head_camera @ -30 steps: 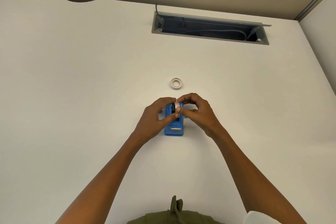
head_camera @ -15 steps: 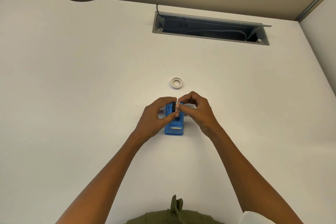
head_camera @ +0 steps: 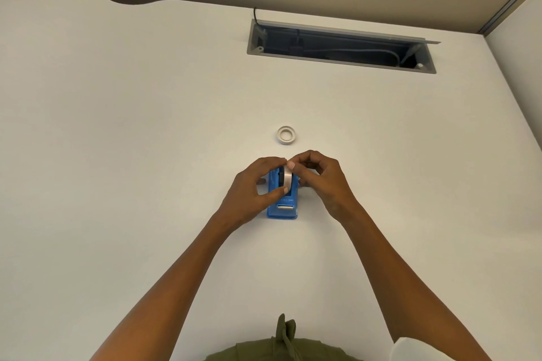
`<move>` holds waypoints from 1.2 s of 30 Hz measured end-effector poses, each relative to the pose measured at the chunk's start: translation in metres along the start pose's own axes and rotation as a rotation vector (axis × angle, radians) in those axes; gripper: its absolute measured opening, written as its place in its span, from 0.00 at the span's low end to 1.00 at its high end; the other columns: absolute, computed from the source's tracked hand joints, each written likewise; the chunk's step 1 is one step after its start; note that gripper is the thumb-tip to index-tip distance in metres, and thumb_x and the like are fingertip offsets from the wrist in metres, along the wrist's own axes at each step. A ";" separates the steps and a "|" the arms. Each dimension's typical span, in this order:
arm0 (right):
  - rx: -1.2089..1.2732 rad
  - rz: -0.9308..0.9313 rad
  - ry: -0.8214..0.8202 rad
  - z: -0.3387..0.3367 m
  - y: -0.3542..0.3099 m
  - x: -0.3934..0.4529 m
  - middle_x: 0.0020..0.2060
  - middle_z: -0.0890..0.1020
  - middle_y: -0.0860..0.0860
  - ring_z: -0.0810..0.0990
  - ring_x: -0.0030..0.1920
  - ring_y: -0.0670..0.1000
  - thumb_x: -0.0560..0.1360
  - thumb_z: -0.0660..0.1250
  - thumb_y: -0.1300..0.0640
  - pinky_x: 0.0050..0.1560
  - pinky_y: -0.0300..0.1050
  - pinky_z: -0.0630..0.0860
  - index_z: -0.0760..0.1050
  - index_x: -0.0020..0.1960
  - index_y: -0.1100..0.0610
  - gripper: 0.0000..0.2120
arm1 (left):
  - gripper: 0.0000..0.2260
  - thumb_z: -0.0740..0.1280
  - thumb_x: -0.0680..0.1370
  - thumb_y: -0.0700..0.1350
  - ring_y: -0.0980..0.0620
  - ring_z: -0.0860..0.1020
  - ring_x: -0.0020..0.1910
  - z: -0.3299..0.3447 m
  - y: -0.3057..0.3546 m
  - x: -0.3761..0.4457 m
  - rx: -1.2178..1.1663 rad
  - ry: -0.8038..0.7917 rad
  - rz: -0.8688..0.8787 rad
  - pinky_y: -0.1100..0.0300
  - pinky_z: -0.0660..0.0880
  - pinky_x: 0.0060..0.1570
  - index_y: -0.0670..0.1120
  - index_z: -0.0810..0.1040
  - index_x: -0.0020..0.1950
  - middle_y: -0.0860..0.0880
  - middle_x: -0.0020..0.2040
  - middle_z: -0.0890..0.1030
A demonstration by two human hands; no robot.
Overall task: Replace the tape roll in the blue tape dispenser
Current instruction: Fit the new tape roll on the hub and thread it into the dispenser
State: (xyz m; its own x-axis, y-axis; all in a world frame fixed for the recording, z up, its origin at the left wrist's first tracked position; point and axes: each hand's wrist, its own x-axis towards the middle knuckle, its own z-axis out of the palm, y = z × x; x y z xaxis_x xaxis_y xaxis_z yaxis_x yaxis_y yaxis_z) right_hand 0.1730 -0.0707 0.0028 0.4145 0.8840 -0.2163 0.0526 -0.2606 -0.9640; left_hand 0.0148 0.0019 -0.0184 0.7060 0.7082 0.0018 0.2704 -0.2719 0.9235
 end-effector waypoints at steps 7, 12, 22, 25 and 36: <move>-0.089 -0.032 -0.111 -0.010 0.003 -0.007 0.54 0.81 0.49 0.78 0.57 0.45 0.71 0.73 0.60 0.54 0.45 0.78 0.78 0.56 0.54 0.14 | 0.20 0.71 0.73 0.45 0.67 0.72 0.56 0.000 0.001 0.000 -0.003 0.009 0.011 0.69 0.71 0.53 0.53 0.72 0.63 0.57 0.60 0.74; -0.102 -0.031 -0.037 -0.003 0.002 -0.002 0.50 0.82 0.51 0.79 0.53 0.46 0.71 0.72 0.61 0.54 0.42 0.75 0.78 0.52 0.57 0.10 | 0.19 0.70 0.73 0.47 0.69 0.71 0.57 0.000 0.002 0.000 -0.019 0.009 0.005 0.72 0.71 0.51 0.58 0.71 0.62 0.63 0.58 0.73; 0.026 0.024 -0.046 -0.003 0.002 0.001 0.43 0.82 0.50 0.79 0.47 0.49 0.72 0.72 0.61 0.46 0.45 0.76 0.79 0.47 0.59 0.06 | 0.20 0.71 0.73 0.47 0.66 0.72 0.57 -0.002 0.002 0.000 -0.047 0.003 -0.031 0.68 0.71 0.53 0.56 0.72 0.62 0.61 0.59 0.74; 0.042 0.016 -0.050 -0.004 0.002 0.001 0.43 0.82 0.52 0.78 0.46 0.49 0.72 0.71 0.61 0.42 0.43 0.76 0.79 0.46 0.60 0.04 | 0.20 0.71 0.72 0.45 0.61 0.73 0.58 -0.002 0.001 0.000 -0.041 -0.006 -0.024 0.67 0.72 0.54 0.52 0.73 0.64 0.57 0.61 0.74; -0.220 -0.071 -0.112 -0.008 -0.005 -0.005 0.53 0.80 0.53 0.78 0.56 0.49 0.68 0.76 0.60 0.49 0.49 0.79 0.77 0.52 0.57 0.15 | 0.19 0.71 0.72 0.46 0.65 0.72 0.57 -0.002 0.002 -0.001 -0.029 0.005 -0.011 0.68 0.72 0.53 0.56 0.73 0.62 0.60 0.60 0.74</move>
State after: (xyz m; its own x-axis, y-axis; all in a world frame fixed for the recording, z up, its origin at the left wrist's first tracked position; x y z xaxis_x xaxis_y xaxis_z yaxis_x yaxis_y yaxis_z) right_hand 0.1783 -0.0767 0.0102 0.3005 0.9372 -0.1771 0.2791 -0.2640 -0.9233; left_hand 0.0137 0.0020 -0.0160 0.7000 0.7141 -0.0065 0.2587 -0.2451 0.9343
